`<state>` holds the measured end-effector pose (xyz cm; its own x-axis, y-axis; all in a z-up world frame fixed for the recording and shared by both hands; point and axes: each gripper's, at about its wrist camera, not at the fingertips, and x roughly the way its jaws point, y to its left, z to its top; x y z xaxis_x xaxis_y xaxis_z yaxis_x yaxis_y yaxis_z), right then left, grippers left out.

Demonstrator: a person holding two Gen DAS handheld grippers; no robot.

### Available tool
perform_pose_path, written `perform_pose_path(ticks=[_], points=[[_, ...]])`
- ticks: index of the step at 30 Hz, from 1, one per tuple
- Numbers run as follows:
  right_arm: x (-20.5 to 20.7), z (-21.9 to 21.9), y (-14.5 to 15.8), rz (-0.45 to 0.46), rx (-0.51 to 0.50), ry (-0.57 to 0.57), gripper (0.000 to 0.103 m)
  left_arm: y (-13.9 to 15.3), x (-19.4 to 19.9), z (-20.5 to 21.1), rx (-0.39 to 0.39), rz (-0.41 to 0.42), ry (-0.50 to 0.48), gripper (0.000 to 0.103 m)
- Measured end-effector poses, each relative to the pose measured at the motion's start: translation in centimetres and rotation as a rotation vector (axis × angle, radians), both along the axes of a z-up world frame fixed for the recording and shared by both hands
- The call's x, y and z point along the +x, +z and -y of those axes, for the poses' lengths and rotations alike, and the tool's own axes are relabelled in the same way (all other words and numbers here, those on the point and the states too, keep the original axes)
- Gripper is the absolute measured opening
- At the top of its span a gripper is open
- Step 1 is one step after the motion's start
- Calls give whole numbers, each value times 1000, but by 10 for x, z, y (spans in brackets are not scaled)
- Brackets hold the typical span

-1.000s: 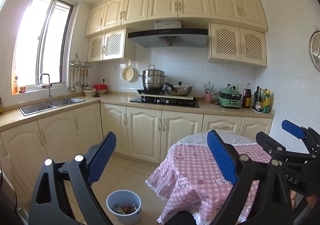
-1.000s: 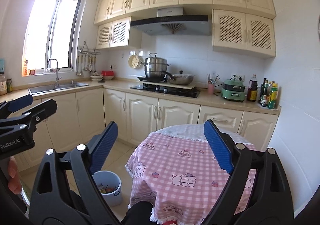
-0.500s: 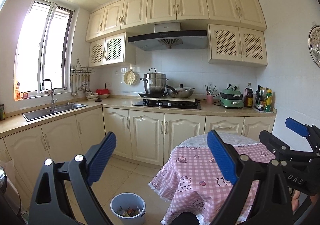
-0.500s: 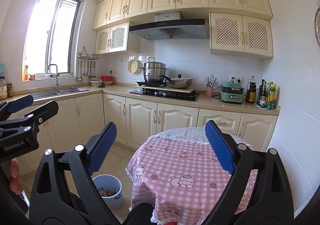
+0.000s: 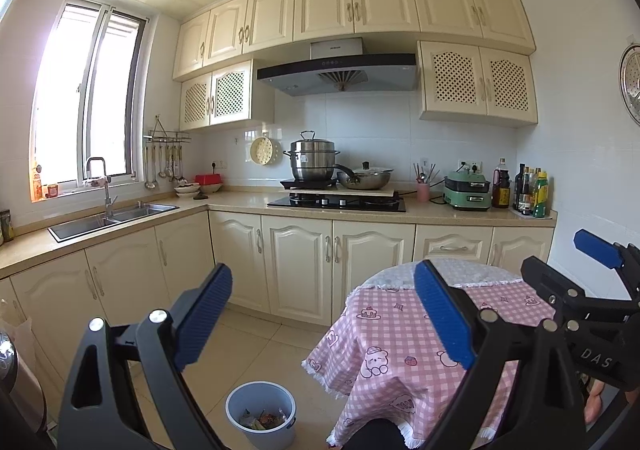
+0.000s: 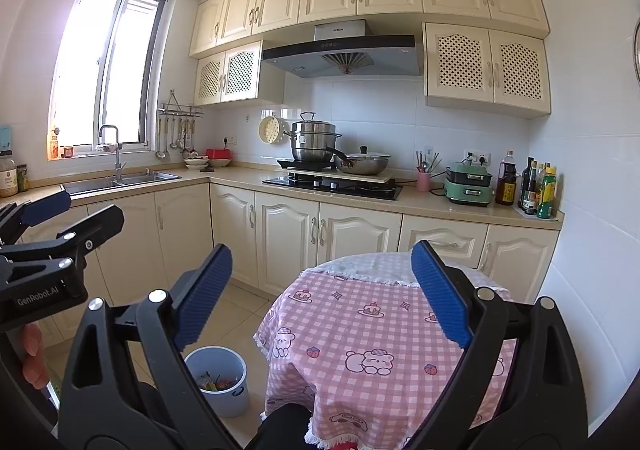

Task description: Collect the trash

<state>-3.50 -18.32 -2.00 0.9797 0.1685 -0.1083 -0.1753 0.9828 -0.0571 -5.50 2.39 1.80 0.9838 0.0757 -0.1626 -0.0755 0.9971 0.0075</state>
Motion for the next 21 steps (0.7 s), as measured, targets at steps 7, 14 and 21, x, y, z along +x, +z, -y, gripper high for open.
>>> perform_pose_path(ticks=[7, 14, 21], points=[[1, 0, -1, -3, 1, -1, 90, -1, 2, -1, -4, -5, 2, 91], [1, -1, -2, -6, 0, -2, 90, -4, 3, -1, 3, -10, -1, 91], [0, -2, -5, -10, -2, -2, 90, -6, 4, -3, 0, -12, 0, 91]])
